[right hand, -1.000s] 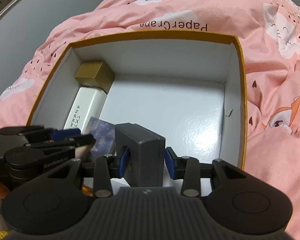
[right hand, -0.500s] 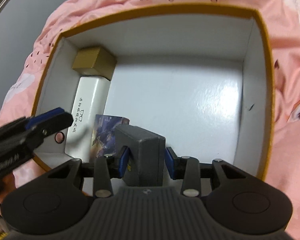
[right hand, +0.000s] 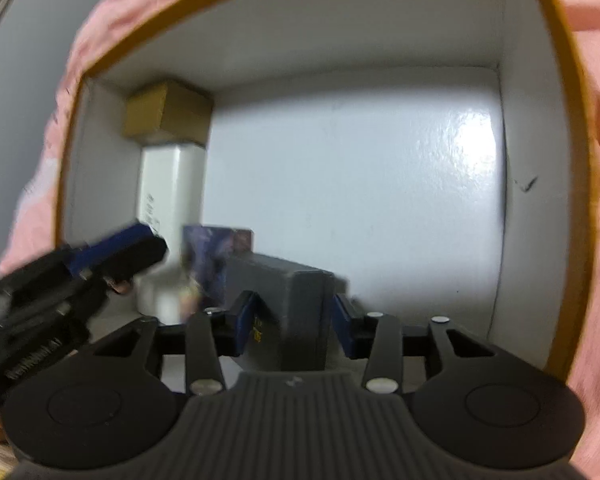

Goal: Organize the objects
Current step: 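Open the left tool to drop the card box while the right tool releases the grey box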

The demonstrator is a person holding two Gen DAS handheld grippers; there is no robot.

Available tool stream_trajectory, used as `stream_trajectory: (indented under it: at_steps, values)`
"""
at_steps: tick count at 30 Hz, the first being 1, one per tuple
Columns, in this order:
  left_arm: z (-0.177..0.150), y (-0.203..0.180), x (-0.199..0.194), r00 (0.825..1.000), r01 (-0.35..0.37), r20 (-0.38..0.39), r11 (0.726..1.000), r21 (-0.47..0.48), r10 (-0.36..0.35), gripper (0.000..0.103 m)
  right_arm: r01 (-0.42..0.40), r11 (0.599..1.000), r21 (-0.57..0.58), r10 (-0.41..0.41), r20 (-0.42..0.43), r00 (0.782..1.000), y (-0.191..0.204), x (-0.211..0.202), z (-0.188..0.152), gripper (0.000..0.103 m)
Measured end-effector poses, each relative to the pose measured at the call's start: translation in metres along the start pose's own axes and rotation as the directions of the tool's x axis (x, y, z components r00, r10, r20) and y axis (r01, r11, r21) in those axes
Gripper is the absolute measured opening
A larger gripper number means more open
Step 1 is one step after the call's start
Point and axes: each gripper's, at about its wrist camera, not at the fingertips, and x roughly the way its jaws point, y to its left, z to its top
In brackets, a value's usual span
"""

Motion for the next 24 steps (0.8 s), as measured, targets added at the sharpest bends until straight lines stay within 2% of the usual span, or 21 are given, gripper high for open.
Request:
stream_trajectory:
  at_steps: [2,6,8,10,13,15,16,19,24]
  values:
    - [0.002,-0.002,0.003,1.000,-0.014,-0.016,1.000,0.017,0.015,0.028,0.017,0.999,-0.039,-0.017,-0.001,1.000,0.005,0.005,-0.003,0.056]
    - [0.008,-0.004,0.015,0.998,-0.031,-0.051,0.999,0.036,0.033,0.028,0.049,0.995,-0.090,-0.049,0.009,0.999,0.012,0.000,-0.005,0.055]
    - [0.010,-0.007,0.022,0.997,-0.034,-0.063,0.998,0.053,0.037,0.028,0.070,0.991,-0.117,-0.066,0.042,0.997,0.013,-0.008,-0.007,0.056]
    - [0.013,-0.008,0.032,0.995,-0.034,-0.087,0.998,0.059,0.039,0.028,0.059,0.993,-0.104,-0.050,0.094,0.994,0.012,-0.017,-0.005,0.056]
    - [0.015,-0.007,0.048,0.990,-0.039,-0.132,0.998,0.051,0.046,0.020,0.035,0.998,-0.051,-0.027,0.158,0.987,0.004,-0.022,0.000,0.049]
    - [0.017,-0.004,0.052,0.988,-0.031,-0.147,0.999,0.031,0.035,0.019,0.027,0.999,-0.017,-0.024,0.172,0.985,-0.002,-0.020,0.003,0.036]
    - [0.019,-0.004,0.053,0.988,-0.030,-0.153,0.999,0.030,0.034,0.019,0.017,1.000,-0.006,-0.016,0.178,0.984,-0.004,-0.018,0.003,0.035]
    - [0.020,-0.001,0.064,0.973,-0.066,-0.218,0.998,0.025,0.070,0.018,-0.011,1.000,-0.007,0.013,0.184,0.983,-0.005,-0.016,0.003,0.033]
    - [0.020,0.000,0.067,0.968,-0.065,-0.242,0.997,0.035,0.071,0.018,-0.002,0.999,-0.041,0.008,0.165,0.986,-0.002,-0.013,0.004,0.033]
